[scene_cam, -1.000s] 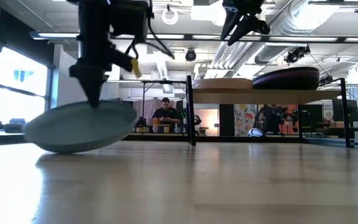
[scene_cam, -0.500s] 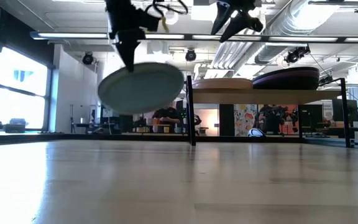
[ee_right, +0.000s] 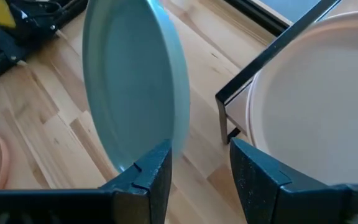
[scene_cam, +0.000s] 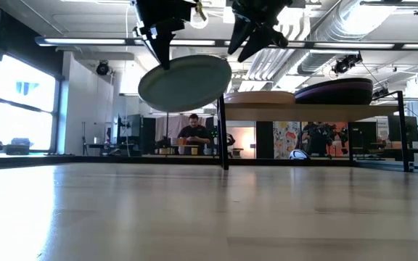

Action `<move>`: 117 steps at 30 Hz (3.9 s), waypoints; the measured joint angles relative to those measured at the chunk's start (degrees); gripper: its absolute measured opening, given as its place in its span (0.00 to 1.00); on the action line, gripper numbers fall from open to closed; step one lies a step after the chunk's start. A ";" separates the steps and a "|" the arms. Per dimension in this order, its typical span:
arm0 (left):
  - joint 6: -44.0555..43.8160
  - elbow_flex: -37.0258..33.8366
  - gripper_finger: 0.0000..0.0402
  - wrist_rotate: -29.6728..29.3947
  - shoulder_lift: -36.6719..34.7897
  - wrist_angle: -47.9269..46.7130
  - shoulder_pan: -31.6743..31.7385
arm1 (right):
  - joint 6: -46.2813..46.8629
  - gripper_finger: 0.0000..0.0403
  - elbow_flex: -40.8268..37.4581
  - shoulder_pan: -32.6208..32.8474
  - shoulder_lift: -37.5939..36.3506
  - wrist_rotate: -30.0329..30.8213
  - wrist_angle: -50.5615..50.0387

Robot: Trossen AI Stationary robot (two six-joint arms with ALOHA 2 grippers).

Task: Place and stack plates onto a shelf
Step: Stack the blue plate on top of the white plate on the shelf

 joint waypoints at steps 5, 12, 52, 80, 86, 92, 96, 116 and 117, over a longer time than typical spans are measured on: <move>0.07 0.04 0.01 0.17 0.00 1.90 -0.02 | -0.01 0.35 0.00 0.00 0.86 -0.02 0.99; 0.11 0.05 0.01 1.71 0.00 5.01 -0.04 | 0.00 0.35 0.00 0.00 1.19 0.98 1.02; 3.46 0.07 0.22 4.89 -0.06 12.25 0.68 | 5.11 0.00 0.04 -0.59 1.11 3.93 -1.82; 3.98 0.14 0.22 4.72 -7.39 8.26 0.63 | -4.61 0.00 0.04 -24.24 -10.03 -6.51 -9.84; 3.96 0.13 0.22 4.72 -7.37 6.33 0.63 | -9.25 0.00 0.02 -34.46 -9.33 -21.40 -9.90; 3.93 0.11 0.22 4.72 -7.37 5.34 0.63 | -10.05 0.00 0.02 -39.22 -7.49 -23.21 -11.89; 3.93 0.10 0.22 4.70 -7.37 5.33 0.63 | -10.51 0.00 0.00 -39.50 -5.23 -23.23 -13.39; 3.91 0.07 0.22 4.68 -7.32 5.35 0.63 | -9.50 0.00 -0.02 -38.58 -2.03 -22.34 -14.47; 3.91 0.05 0.22 4.70 -7.32 5.35 0.63 | -9.60 0.00 -0.02 -38.58 -2.03 -22.34 -14.47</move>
